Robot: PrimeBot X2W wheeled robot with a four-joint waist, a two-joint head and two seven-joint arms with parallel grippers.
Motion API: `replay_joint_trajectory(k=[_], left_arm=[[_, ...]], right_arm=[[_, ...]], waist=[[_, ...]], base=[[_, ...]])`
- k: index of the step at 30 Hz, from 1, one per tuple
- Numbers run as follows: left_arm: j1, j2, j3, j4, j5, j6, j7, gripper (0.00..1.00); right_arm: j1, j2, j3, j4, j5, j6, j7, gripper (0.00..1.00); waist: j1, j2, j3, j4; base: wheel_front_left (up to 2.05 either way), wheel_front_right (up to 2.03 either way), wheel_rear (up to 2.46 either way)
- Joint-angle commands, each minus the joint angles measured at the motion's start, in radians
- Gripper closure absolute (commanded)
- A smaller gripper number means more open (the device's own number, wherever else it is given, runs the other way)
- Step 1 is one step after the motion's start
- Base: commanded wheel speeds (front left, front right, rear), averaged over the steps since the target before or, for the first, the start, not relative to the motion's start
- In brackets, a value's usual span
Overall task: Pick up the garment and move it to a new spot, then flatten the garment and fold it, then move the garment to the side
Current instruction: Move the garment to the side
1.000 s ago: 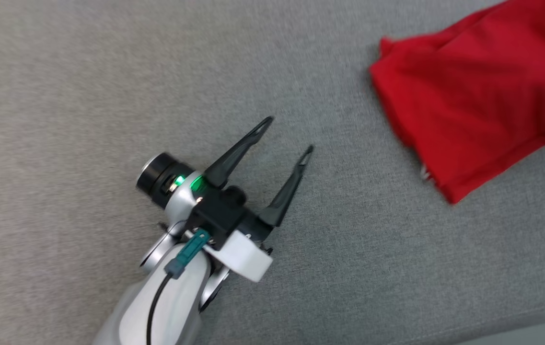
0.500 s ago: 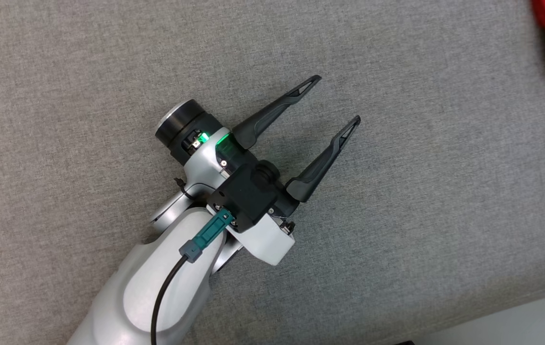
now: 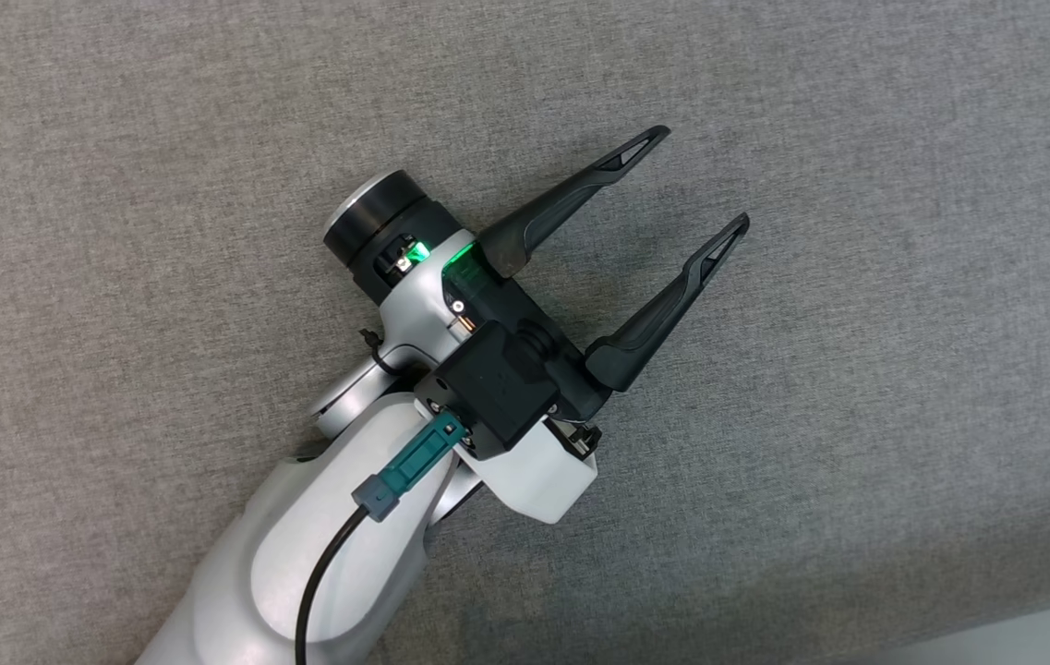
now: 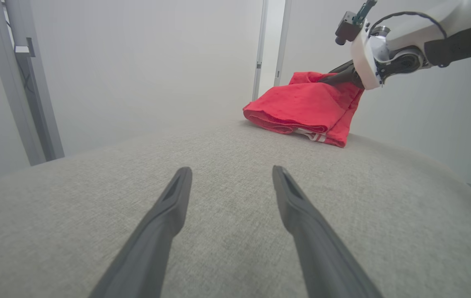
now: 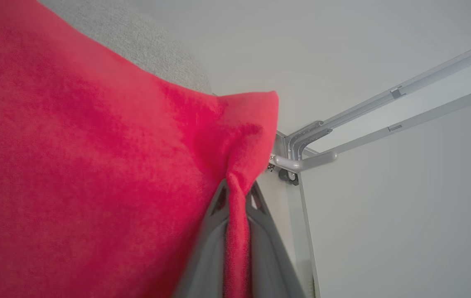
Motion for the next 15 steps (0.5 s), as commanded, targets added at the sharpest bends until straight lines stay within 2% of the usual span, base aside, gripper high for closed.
replay_joint_trajectory(k=[1,2,3,10,15], left_arm=[[0.032,0.07,0.023,0.071,0.002,0.002,0.012,0.0],[0.035,0.069,0.022,0.071,0.002,0.002,0.012,0.0],[0.039,0.068,0.024,0.072,0.001,0.003,0.012,0.0],[0.053,0.044,0.041,0.065,-0.014,0.014,0.011,0.0],[0.078,0.018,0.051,0.052,-0.03,0.019,0.007,0.0]], right_arm=[[-0.018,0.003,-0.004,0.028,-0.014,-0.001,-0.007,0.83],[-0.024,0.009,-0.006,0.054,-0.028,-0.001,-0.002,0.08],[-0.033,0.018,-0.017,0.084,-0.032,-0.001,0.006,0.0],[-0.095,0.077,-0.045,0.177,-0.125,-0.001,-0.044,0.0],[-0.103,0.127,-0.045,0.166,-0.122,-0.001,-0.082,0.0]], waist=[[0.0,-0.0001,0.002,0.006],[0.0,-0.0001,0.001,0.009],[0.0,-0.0001,-0.001,0.01],[0.0,-0.0001,-0.053,0.014],[0.0,-0.0001,-0.143,0.019]], base=[[0.0,0.0,0.0],[0.0,0.0,0.0],[0.0,0.0,0.0],[0.0,0.0,0.0],[0.0,0.0,0.0]])
